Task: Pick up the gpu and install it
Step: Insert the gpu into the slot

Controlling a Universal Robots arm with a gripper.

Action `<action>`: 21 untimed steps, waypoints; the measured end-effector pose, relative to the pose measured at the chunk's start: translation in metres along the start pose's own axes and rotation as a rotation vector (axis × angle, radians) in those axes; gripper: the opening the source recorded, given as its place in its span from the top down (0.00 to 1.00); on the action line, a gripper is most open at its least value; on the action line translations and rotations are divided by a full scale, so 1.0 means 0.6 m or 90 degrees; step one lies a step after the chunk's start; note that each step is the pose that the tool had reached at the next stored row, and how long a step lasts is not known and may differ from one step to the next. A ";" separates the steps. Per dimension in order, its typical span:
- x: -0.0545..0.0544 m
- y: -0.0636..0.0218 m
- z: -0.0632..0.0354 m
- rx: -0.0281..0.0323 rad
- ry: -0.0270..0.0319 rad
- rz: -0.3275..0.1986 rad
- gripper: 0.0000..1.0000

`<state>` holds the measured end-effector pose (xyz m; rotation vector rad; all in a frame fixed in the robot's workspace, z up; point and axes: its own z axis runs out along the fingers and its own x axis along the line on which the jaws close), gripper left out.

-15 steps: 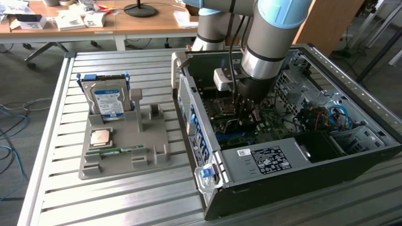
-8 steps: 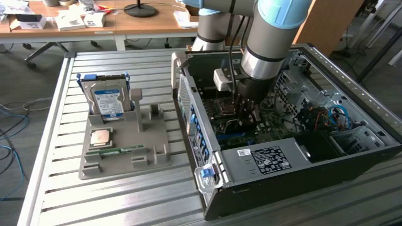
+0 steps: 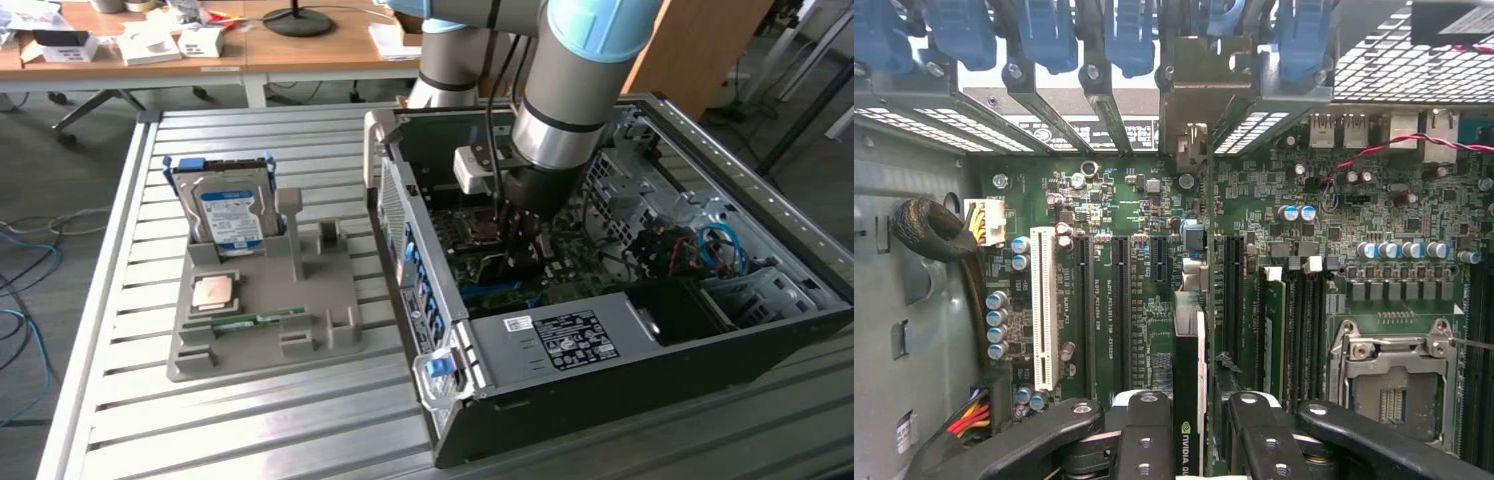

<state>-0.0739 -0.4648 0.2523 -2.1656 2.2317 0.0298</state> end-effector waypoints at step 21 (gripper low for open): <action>0.000 0.000 0.002 0.0000 0.0000 0.000 0.74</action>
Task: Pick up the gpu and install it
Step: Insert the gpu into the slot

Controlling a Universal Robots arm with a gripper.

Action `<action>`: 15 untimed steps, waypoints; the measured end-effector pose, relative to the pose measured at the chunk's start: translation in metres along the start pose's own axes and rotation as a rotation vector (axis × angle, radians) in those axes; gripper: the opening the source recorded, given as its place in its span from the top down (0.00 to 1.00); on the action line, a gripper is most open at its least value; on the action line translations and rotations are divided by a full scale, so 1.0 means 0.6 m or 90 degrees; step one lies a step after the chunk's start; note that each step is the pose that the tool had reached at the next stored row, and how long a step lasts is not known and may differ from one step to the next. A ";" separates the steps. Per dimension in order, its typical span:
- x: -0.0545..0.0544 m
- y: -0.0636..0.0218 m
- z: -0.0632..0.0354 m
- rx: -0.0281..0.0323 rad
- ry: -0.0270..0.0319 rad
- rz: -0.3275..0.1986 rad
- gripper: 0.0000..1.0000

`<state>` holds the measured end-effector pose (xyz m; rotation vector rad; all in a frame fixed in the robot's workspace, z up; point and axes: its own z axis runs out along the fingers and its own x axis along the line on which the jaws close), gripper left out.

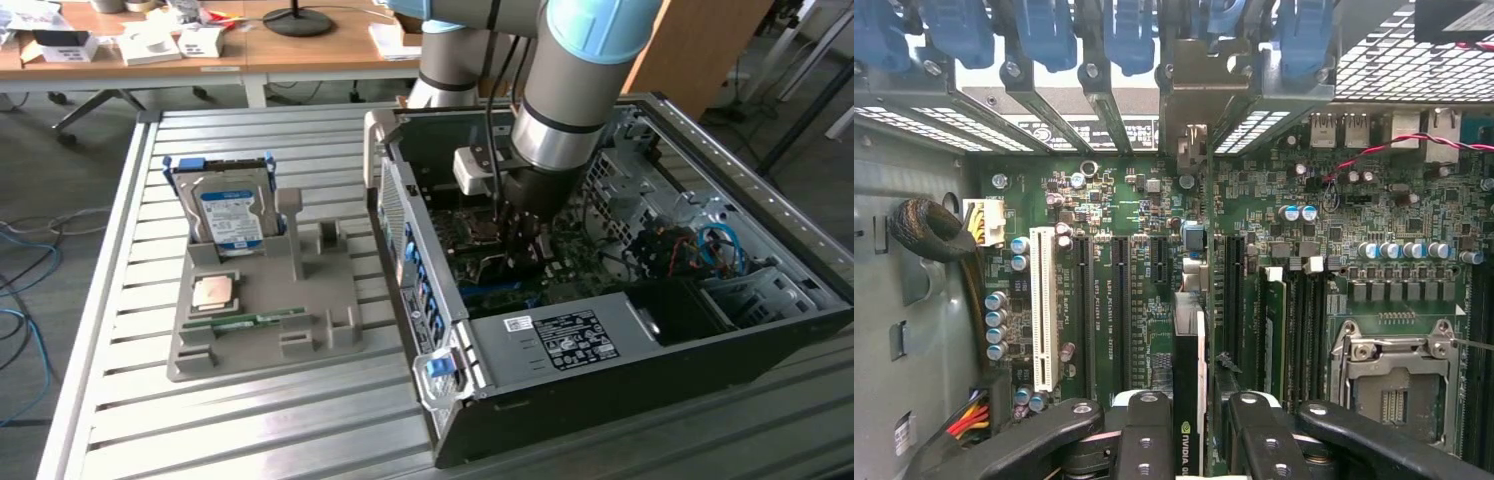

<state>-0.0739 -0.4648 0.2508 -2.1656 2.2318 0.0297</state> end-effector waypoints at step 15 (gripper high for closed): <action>-0.001 0.000 0.001 0.0002 0.0002 0.000 0.74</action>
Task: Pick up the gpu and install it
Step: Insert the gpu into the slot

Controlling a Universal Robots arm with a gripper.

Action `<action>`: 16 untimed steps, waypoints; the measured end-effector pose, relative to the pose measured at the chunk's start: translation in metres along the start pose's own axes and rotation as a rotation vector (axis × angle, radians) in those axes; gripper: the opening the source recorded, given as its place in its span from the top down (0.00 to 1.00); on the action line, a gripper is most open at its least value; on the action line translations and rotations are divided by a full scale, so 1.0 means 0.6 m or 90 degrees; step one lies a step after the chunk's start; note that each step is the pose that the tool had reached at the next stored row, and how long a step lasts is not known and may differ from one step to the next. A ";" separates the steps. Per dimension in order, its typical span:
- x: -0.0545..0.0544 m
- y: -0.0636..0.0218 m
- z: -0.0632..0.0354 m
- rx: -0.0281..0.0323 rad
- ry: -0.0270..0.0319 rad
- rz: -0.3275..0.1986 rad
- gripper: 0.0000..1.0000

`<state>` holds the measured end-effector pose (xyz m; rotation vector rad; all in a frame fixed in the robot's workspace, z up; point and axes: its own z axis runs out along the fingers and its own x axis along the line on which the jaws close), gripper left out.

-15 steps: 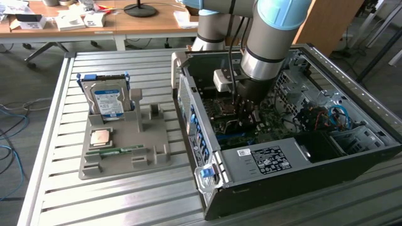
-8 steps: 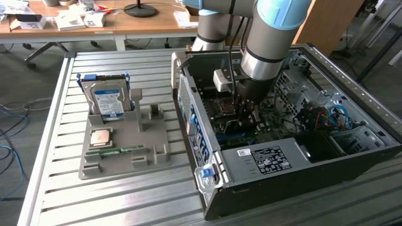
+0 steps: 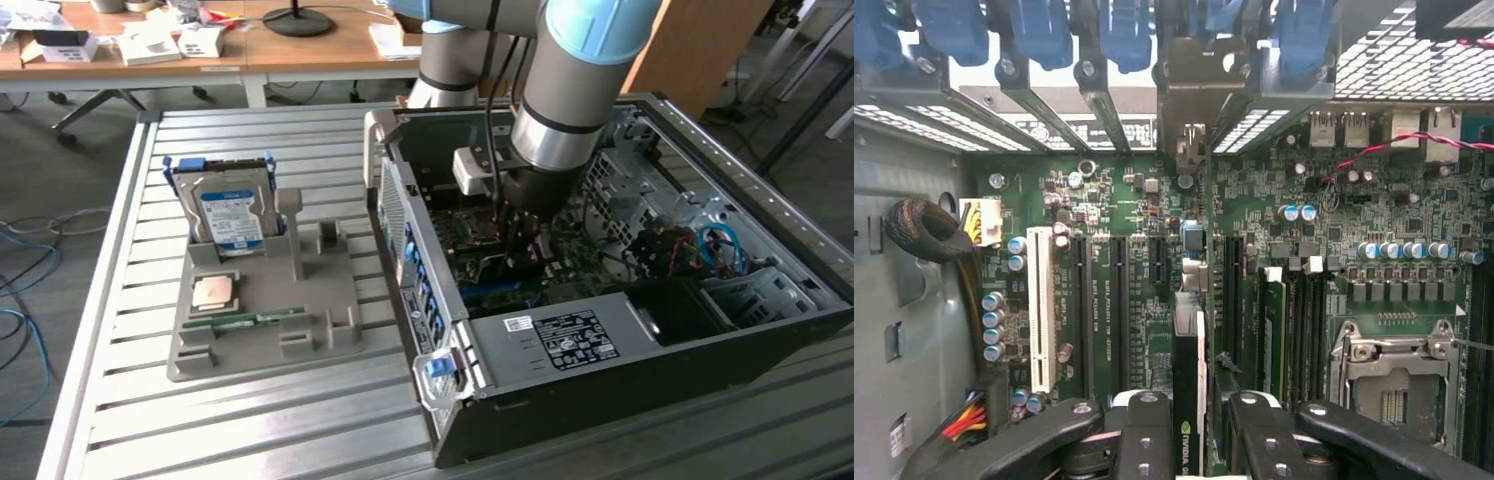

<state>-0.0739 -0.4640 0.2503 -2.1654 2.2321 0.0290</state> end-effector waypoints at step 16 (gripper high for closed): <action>0.000 0.000 -0.008 -0.0001 0.0002 0.000 0.60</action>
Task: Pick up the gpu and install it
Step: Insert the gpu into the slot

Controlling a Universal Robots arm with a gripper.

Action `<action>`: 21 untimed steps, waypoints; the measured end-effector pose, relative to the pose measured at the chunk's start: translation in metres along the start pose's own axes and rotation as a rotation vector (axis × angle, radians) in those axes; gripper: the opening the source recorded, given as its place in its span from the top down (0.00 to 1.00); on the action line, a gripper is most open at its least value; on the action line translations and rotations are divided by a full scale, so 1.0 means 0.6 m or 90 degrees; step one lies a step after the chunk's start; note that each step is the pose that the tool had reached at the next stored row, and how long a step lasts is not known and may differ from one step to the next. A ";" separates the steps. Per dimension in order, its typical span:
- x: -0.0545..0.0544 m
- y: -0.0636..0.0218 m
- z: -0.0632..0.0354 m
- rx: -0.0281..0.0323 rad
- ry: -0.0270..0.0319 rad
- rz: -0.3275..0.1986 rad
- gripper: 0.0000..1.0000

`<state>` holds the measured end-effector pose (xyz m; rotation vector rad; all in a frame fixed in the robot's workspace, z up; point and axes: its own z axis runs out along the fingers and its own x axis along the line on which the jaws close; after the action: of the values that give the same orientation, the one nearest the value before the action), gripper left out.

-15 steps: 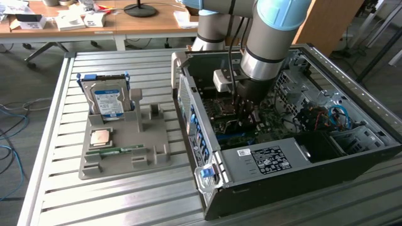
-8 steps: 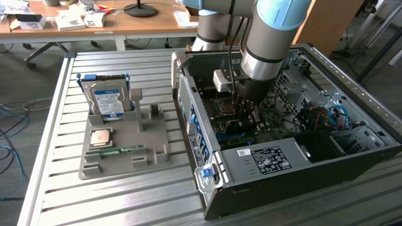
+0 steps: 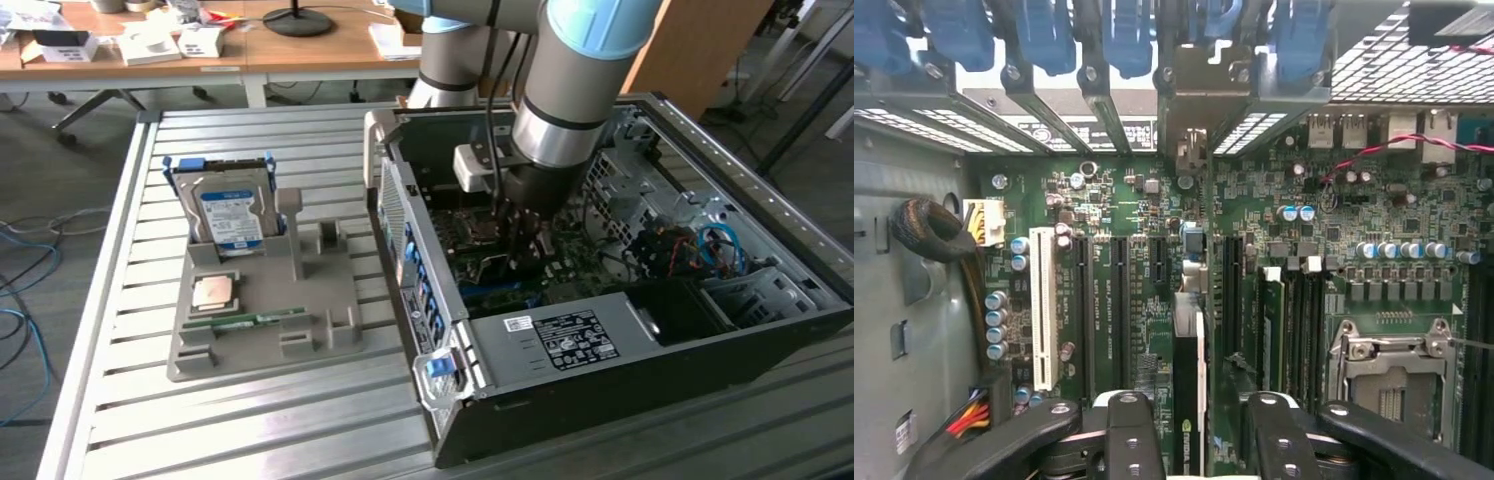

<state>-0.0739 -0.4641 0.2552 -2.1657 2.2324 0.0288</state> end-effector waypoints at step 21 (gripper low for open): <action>-0.004 -0.001 -0.110 0.0000 -0.0001 0.000 0.60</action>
<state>-0.0739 -0.4641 0.3211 -2.1655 2.2324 0.0289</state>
